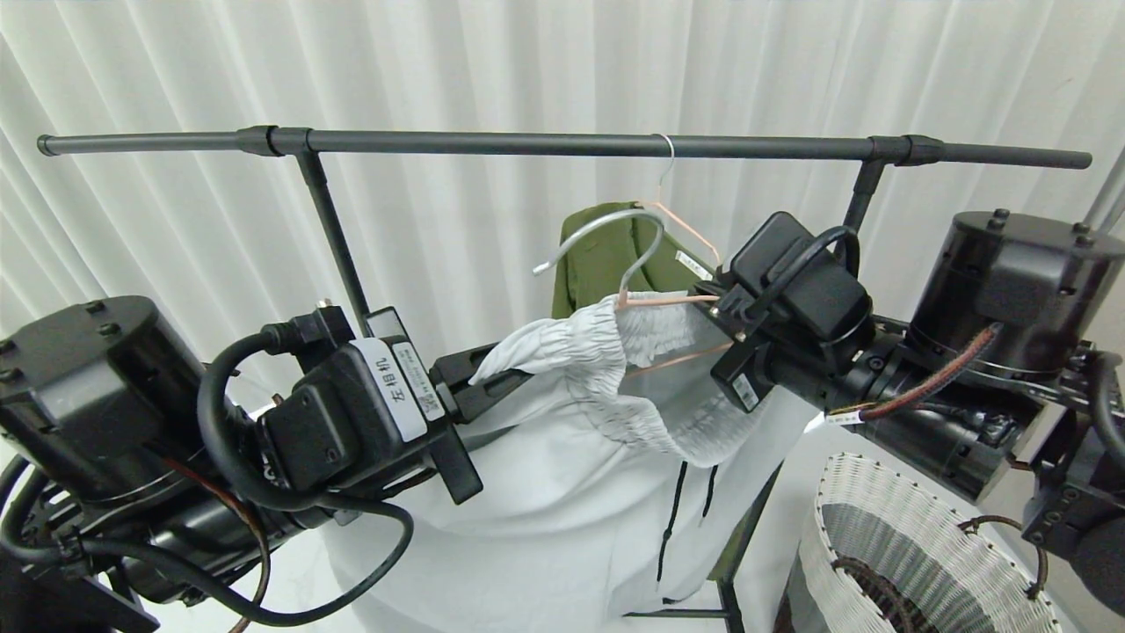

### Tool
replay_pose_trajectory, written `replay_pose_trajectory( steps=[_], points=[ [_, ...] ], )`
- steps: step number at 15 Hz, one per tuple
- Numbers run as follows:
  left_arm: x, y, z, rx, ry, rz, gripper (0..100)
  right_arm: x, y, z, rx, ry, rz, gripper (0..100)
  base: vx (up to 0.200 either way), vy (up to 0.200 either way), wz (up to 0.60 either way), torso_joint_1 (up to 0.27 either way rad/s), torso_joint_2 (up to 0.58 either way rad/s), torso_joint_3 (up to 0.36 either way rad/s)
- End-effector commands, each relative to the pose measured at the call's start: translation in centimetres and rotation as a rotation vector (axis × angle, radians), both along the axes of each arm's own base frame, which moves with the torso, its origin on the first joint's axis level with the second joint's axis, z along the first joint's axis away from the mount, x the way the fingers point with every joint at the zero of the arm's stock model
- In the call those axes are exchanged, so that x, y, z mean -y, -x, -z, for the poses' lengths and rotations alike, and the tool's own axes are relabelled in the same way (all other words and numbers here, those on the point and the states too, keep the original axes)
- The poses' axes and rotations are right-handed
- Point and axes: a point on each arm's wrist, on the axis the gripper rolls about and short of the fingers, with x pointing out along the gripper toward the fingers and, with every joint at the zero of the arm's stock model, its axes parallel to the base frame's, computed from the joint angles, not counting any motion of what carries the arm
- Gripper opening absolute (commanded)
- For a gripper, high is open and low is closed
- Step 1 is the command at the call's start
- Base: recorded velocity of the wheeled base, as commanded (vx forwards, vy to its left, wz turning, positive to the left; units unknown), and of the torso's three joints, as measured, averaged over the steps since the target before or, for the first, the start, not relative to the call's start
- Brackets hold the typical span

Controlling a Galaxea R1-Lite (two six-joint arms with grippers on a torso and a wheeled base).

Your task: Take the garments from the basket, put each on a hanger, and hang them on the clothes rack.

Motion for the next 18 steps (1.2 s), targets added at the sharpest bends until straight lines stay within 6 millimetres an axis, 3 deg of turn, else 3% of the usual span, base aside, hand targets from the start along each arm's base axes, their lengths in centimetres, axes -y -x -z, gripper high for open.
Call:
replay_pose_trajectory(
  steps=[1, 2, 8, 12, 18],
  points=[
    [0.0, 0.0, 0.0, -0.002, 0.001, -0.001, 0, 0.0, 0.0, 0.0, 0.001, 0.0, 0.0, 0, 0.0, 0.0, 0.0, 0.0, 0.0, 0.0],
    [0.0, 0.0, 0.1, -0.007, 0.001, -0.001, 100, 0.1, 0.0, -0.1, 0.002, -0.001, 0.003, 0, 0.0, 0.0, 0.0, 0.0, 0.0, 0.0],
    [-0.7, 0.0, -0.4, -0.087, 0.086, -0.074, 100, 1.1, -0.8, -0.8, 0.034, -0.036, 0.067, 0, 0.0, 0.0, 0.0, 0.0, 0.0, 0.0],
    [-1.8, 1.4, 0.8, -0.136, 0.074, -0.086, 100, 3.4, -2.5, -1.7, 0.04, -0.079, 0.214, 0, 0.0, 0.0, 0.0, 0.0, 0.0, 0.0],
    [-3.3, 1.5, 1.1, -0.199, 0.126, -0.162, 100, 5.8, -2.7, -3.3, 0.02, -0.061, 0.301, 0, 0.0, 0.0, 0.0, 0.0, 0.0, 0.0]
  ],
)
